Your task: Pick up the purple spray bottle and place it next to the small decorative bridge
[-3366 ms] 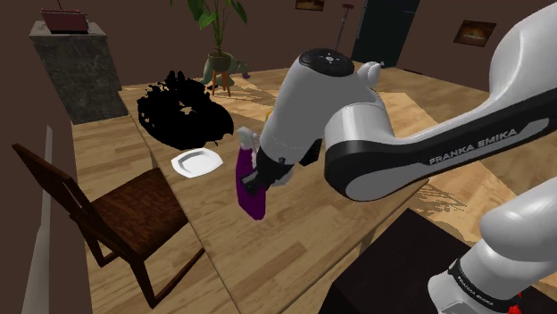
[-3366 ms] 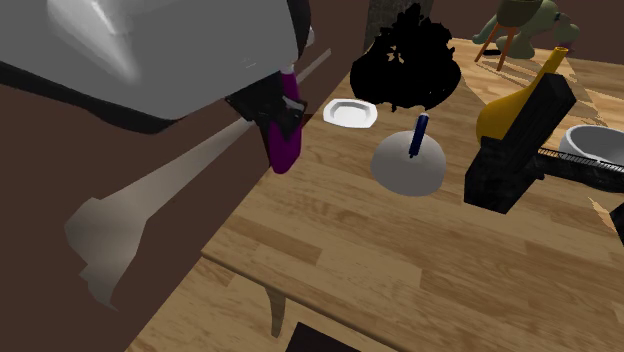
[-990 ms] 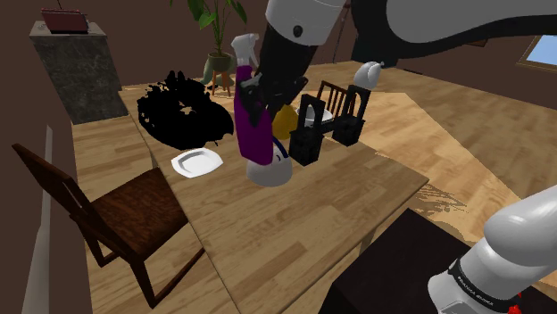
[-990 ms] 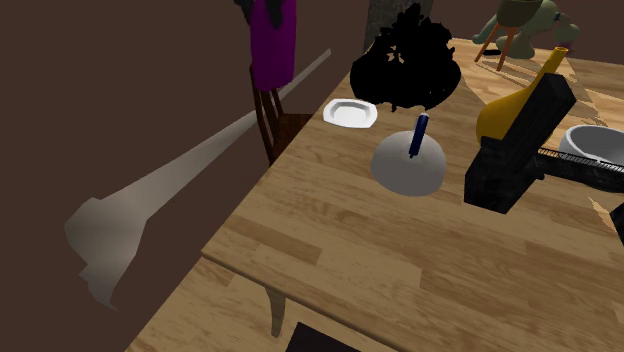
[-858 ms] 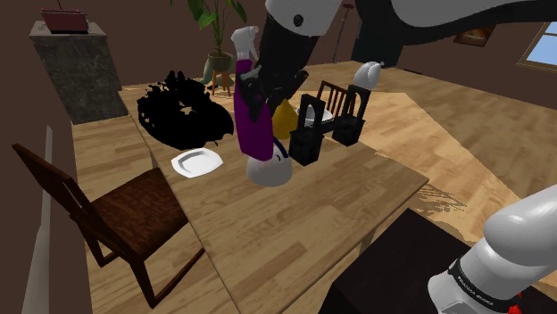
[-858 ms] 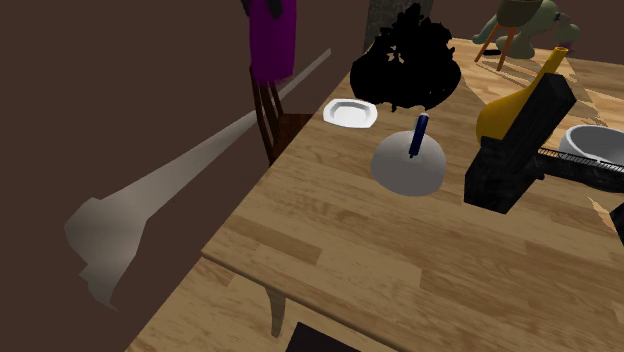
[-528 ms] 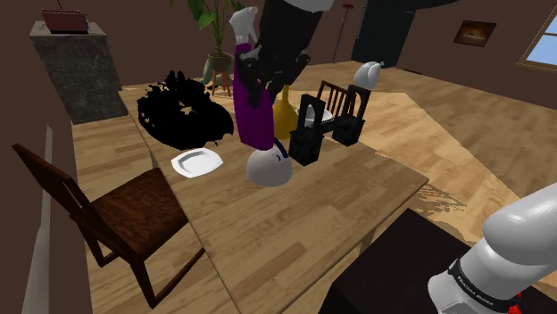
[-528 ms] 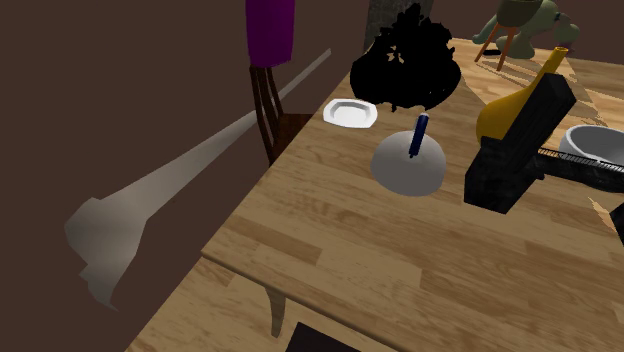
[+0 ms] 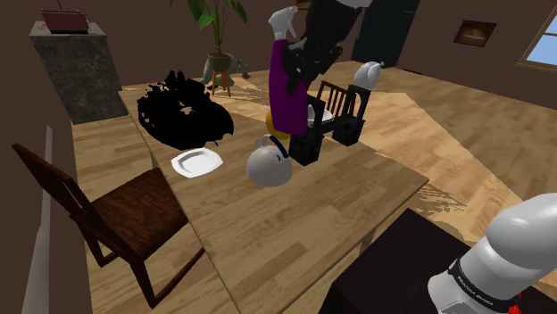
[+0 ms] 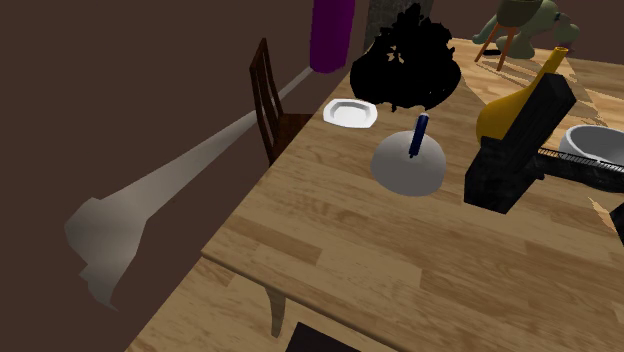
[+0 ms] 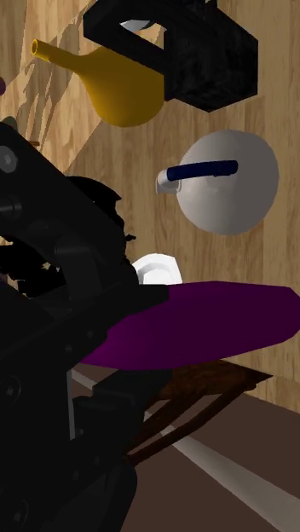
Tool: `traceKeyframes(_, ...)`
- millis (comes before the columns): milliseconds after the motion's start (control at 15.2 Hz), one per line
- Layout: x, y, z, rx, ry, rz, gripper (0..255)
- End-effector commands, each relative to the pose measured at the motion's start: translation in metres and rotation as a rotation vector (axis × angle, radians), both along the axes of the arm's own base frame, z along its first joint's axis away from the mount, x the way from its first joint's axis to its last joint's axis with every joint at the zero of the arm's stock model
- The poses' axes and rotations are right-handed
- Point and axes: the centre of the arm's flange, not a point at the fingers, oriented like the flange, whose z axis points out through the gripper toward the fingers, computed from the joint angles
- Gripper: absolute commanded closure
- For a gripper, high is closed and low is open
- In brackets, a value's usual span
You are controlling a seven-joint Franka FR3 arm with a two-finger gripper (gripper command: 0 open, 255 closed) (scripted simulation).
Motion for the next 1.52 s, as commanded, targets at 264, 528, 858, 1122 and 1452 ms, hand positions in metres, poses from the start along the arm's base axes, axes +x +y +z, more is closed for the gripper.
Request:
traceKeyframes(264,0.005,-0.078,-0.003,0.001,-0.001,0.002,255)
traceKeyframes(528,0.007,-0.131,-0.003,0.001,-0.001,0.002,255)
traceKeyframes(858,0.011,-0.197,-0.003,0.001,-0.001,0.002,255)
traceKeyframes(1122,0.014,-0.250,-0.003,0.001,-0.001,0.002,255)
traceKeyframes(1452,0.017,-0.315,-0.002,0.001,-0.001,0.002,255)
